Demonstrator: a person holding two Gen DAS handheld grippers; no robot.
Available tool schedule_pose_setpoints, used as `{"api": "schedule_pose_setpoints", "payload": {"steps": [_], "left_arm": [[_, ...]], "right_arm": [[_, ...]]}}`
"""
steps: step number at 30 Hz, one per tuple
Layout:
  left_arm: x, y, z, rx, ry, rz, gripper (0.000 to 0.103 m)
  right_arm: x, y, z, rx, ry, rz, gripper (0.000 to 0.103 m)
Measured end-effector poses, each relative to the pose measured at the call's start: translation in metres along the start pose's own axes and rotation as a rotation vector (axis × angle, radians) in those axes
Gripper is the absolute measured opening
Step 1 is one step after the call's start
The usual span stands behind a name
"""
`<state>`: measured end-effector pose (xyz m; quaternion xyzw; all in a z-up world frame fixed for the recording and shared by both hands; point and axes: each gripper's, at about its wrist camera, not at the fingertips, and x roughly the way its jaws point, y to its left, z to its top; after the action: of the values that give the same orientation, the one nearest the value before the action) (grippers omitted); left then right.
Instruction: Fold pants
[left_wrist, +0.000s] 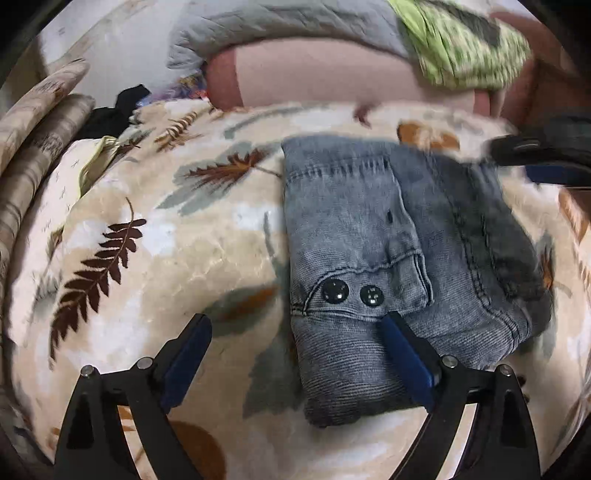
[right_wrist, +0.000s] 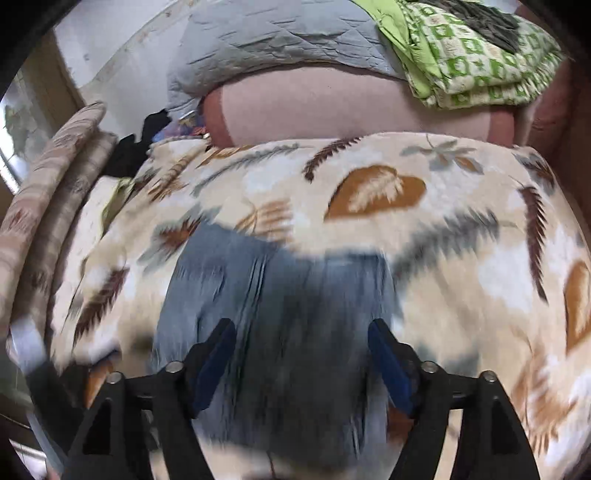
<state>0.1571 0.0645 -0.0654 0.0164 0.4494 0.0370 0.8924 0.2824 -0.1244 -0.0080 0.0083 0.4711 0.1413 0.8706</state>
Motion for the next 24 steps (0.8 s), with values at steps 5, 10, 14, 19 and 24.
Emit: {"api": "schedule_pose_setpoints", "payload": {"steps": [5,10,14,19,24], "left_arm": [[0.004,0.005,0.002,-0.002,0.002,-0.032,0.093],[0.004,0.007,-0.001,-0.041,0.012,-0.055,0.094],[0.005,0.007,-0.002,-0.049,0.011,-0.051,0.094],[0.005,0.005,-0.001,-0.058,0.025,-0.048,0.094],[-0.01,0.005,0.0,-0.061,0.015,-0.012,0.094]], "right_arm": [[0.079,-0.023,-0.002,0.041,0.163,-0.155,0.102],[0.031,-0.017,-0.015,0.019,0.1,-0.13,0.101],[-0.014,0.005,-0.048,-0.013,0.054,-0.059,0.101],[0.022,0.013,-0.091,-0.107,0.189,-0.12,0.101],[-0.031,0.007,-0.091,-0.046,0.073,-0.072,0.103]]}}
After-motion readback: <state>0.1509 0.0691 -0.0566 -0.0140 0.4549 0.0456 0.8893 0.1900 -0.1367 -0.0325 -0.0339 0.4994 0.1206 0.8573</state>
